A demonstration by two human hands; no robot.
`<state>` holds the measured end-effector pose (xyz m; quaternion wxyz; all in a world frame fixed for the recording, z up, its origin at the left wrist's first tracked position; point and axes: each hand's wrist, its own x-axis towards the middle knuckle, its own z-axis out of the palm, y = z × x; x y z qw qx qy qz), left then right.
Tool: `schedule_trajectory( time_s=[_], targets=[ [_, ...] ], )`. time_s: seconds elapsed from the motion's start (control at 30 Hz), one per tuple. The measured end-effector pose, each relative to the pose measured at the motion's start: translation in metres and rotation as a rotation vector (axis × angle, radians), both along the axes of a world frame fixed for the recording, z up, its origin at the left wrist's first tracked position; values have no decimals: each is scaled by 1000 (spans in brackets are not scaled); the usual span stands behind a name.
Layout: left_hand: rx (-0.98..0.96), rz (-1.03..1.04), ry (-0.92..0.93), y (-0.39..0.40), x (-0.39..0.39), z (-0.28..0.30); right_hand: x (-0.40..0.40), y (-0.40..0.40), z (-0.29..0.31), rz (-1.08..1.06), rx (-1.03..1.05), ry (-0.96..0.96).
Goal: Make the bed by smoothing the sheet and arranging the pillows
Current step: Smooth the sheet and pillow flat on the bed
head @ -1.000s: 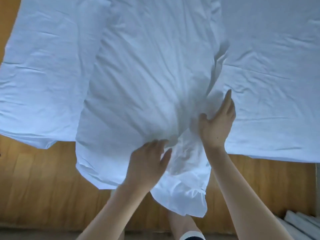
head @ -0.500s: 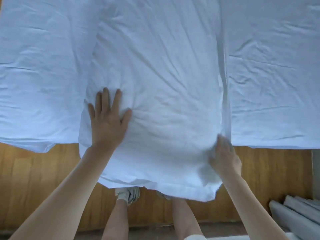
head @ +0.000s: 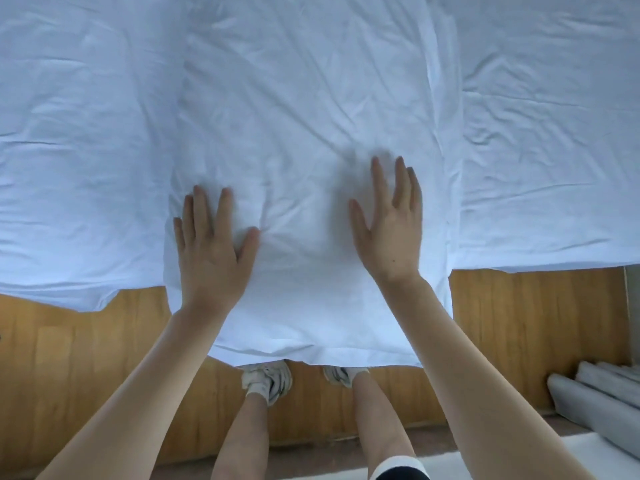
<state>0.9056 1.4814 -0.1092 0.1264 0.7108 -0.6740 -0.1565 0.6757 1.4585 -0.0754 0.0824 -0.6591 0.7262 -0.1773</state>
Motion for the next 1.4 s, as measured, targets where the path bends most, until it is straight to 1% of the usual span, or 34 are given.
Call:
schedule_trajectory(
  time_s=[0.07,0.2,0.27,0.33,0.43,0.53,0.67,0.97,1.1,1.23,1.3,1.4],
  targets=[
    [-8,19,40,-2,1,-1,23,-18,-3,54,-4,48],
    [6,163,122,6,15,-13,31,-12,-34,56,187,126],
    [54,294,241,13,23,-16,27,-6,-45,50,223,152],
    [124,405,336,25,33,-20,25,-5,-47,54,212,159],
    [199,375,388,43,53,-23,25,-4,-48,54,190,164],
    [250,315,373,57,71,-26,26,-2,-50,45,199,156],
    [332,373,409,67,74,-28,27,1,-50,30,203,151],
    [212,354,413,77,71,-30,31,4,-53,4,179,150],
    [160,446,421,73,63,-25,31,5,-58,-14,133,154],
    [30,541,555,100,66,-3,33,9,-60,-35,110,154],
    [10,587,550,122,69,1,33,12,-59,-30,112,143],
    [10,656,573,131,61,-5,32,20,-58,-11,104,157]
  ],
)
